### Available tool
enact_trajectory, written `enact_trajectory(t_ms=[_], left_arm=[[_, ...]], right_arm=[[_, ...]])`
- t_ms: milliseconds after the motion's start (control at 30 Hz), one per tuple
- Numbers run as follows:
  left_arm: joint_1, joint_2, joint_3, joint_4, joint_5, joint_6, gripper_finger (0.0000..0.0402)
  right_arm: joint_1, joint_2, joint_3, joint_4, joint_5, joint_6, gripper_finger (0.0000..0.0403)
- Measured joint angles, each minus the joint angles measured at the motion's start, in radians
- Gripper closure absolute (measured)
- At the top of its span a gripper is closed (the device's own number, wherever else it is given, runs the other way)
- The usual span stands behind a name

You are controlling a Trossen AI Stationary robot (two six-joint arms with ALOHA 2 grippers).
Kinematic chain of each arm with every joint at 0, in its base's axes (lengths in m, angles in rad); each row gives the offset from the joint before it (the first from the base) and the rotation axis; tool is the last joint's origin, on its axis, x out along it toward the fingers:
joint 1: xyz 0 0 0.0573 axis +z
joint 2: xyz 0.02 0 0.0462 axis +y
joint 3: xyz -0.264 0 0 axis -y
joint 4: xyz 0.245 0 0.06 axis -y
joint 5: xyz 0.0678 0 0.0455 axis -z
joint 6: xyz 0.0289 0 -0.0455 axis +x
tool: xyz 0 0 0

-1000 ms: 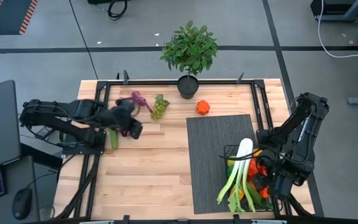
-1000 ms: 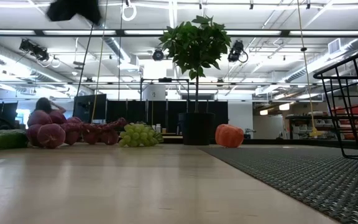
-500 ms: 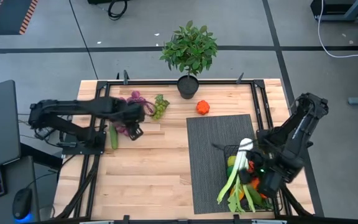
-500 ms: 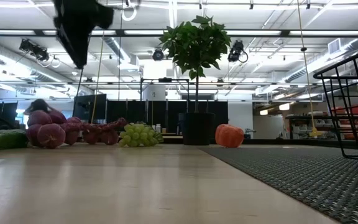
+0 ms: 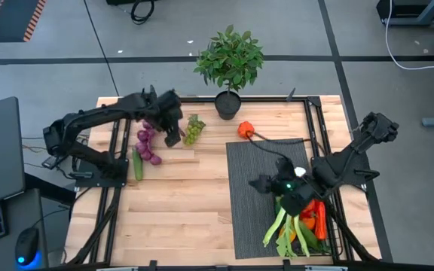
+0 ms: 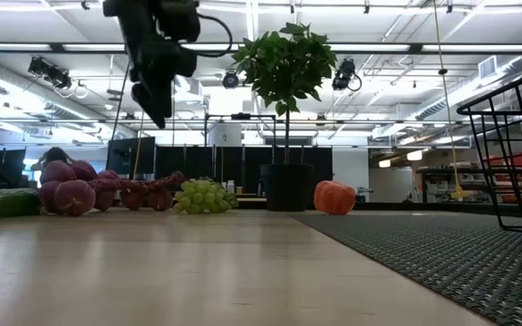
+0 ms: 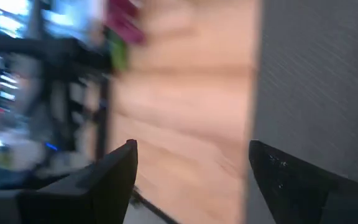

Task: Build produce basket
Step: Put the grapes into the black wire basket

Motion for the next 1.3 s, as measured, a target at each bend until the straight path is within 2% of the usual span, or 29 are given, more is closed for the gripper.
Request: enact_trajectory(t_ms=[100, 167, 233, 367, 500, 767, 1033, 1300], left_arm=[[0.071, 0.012, 0.000, 0.037, 0.003, 0.012, 0.0095], [0.114, 0.023, 0.000, 0.047, 0.007, 0.018, 0.0100], [0.146, 0.046, 0.000, 0.073, 0.018, 0.024, 0.0103], [0.187, 0.123, 0.000, 0.139, 0.074, 0.039, 0.0102], [0.194, 0.215, 0.000, 0.173, 0.097, 0.033, 0.0102], [0.174, 0.336, 0.000, 0.224, 0.093, 0.022, 0.0102], [0.167, 0.354, 0.000, 0.346, 0.091, -0.080, 0.0102], [0.152, 0.411, 0.001, 0.386, 0.084, -0.183, 0.0102]], right_arm=[[-0.055, 0.000, 0.000, 0.147, 0.114, -0.143, 0.0094], [-0.100, 0.000, 0.000, 0.240, 0.138, -0.239, 0.0094], [-0.149, 0.000, 0.000, 0.319, 0.097, -0.343, 0.0094], [-0.243, 0.000, 0.000, 0.437, -0.074, -0.485, 0.0094], [-0.299, 0.000, 0.000, 0.521, -0.166, -0.532, 0.0094], [-0.345, -0.002, 0.000, 0.561, -0.169, -0.617, 0.0094], [-0.351, -0.002, 0.000, 0.564, -0.168, -0.638, 0.0094], [-0.350, -0.002, 0.000, 0.565, -0.169, -0.641, 0.0094]])
